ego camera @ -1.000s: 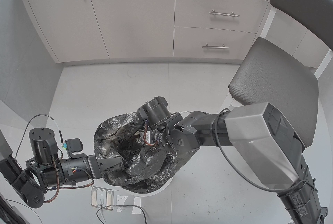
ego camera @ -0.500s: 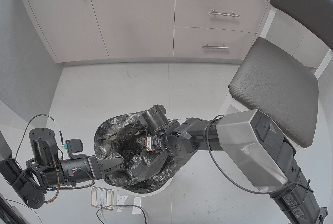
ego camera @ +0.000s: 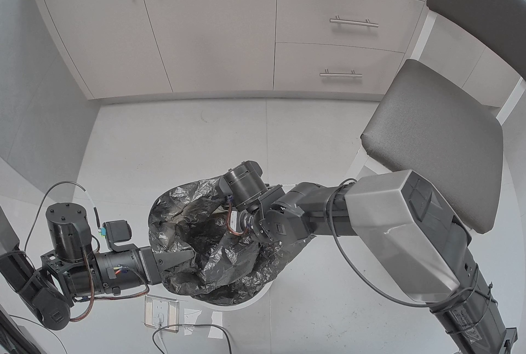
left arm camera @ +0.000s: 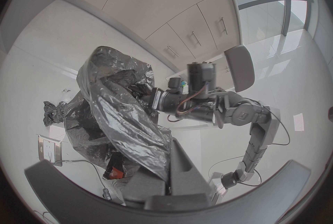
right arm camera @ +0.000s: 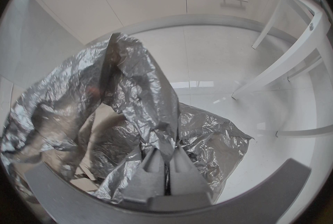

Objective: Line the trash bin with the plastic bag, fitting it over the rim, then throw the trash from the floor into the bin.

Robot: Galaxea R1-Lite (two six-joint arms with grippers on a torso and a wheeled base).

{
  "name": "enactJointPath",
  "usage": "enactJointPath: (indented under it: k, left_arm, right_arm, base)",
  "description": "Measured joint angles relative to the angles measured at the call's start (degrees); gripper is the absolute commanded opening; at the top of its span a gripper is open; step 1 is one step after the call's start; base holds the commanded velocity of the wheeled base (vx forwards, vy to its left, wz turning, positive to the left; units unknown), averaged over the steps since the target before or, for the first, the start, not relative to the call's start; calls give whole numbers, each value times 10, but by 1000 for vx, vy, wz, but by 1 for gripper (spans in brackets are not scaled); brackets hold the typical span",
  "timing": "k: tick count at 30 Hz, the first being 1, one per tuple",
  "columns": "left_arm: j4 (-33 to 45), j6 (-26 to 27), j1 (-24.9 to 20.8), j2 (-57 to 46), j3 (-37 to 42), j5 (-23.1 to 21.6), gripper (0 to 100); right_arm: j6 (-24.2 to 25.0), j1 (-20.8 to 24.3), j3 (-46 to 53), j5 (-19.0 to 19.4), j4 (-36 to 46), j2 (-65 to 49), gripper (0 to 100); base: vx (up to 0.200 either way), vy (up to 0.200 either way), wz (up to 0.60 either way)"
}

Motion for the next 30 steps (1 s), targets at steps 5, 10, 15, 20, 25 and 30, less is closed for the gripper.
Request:
enactJointPath:
  k: [5,10,15,20,25,30]
  left_arm:
    - [0,5,0,13,-2,14,0]
    - [-1,7,-1,30,-4,21,0]
    - [-18,8,-1,48,-6,24,0]
    - [-56,7,-1,74,-7,24,0]
    - [-69,6,-1,99,-5,24,0]
    - [-71,6,-1,111,-4,24,0]
  right_arm:
    - [27,4,11,0,-1,-34,0]
    - [47,6,70,14,-3,-87,0]
    - [66,9,155,24,-5,-146,0]
    - [89,14,232,30,-8,-205,0]
    - [98,24,284,75,-25,-256,0]
    - [99,41,342,110,-85,-289,0]
  base:
    - [0,0,0]
    - [0,0,0]
    - [0,0,0]
    - [0,0,0]
    - [0,0,0]
    - [0,0,0]
